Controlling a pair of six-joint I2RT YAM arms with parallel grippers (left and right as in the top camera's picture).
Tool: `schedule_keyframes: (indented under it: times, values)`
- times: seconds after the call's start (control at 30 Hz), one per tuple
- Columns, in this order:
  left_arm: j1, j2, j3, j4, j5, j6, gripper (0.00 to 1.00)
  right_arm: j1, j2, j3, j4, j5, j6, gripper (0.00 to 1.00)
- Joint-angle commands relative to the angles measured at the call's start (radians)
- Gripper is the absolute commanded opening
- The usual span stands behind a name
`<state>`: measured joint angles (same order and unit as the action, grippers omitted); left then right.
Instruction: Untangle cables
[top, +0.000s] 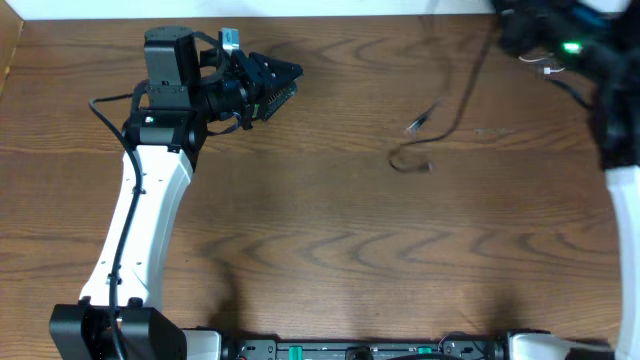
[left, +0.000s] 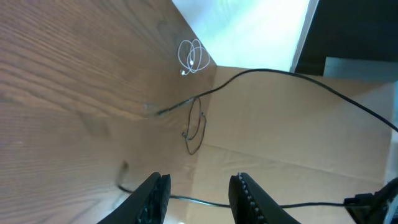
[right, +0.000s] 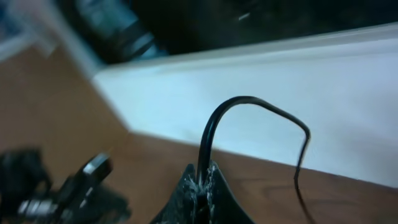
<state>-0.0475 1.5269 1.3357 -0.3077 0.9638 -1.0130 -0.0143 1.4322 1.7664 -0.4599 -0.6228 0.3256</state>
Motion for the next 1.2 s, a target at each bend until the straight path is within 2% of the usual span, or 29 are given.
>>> schedule_keyframes:
  times: [0.0,0.4,0.63,0.8,0.97,1.17]
  values:
    - [0.003,-0.011,0.014,-0.002,0.012,0.086,0.36,-0.099,-0.032,0.006,-0.022,0.079,0.108,0.01]
    - [0.003,-0.011,0.014,-0.006,-0.008,0.100,0.36,-0.456,-0.058,0.006,-0.241,0.160,0.126,0.01]
    - [0.002,-0.011,0.014,-0.006,-0.008,0.100,0.36,-0.602,-0.058,0.006,-0.345,0.264,0.126,0.01]
    - [0.002,-0.011,0.014,-0.006,-0.008,0.100,0.37,-0.670,-0.039,0.006,-0.413,0.435,0.121,0.01]
    - [0.002,-0.011,0.014,-0.006,-0.008,0.100,0.36,-0.699,0.015,0.006,-0.417,0.478,0.028,0.01]
    - [0.002,-0.011,0.014,-0.006,-0.008,0.100,0.36,-0.712,0.122,0.006,-0.438,0.626,0.014,0.02]
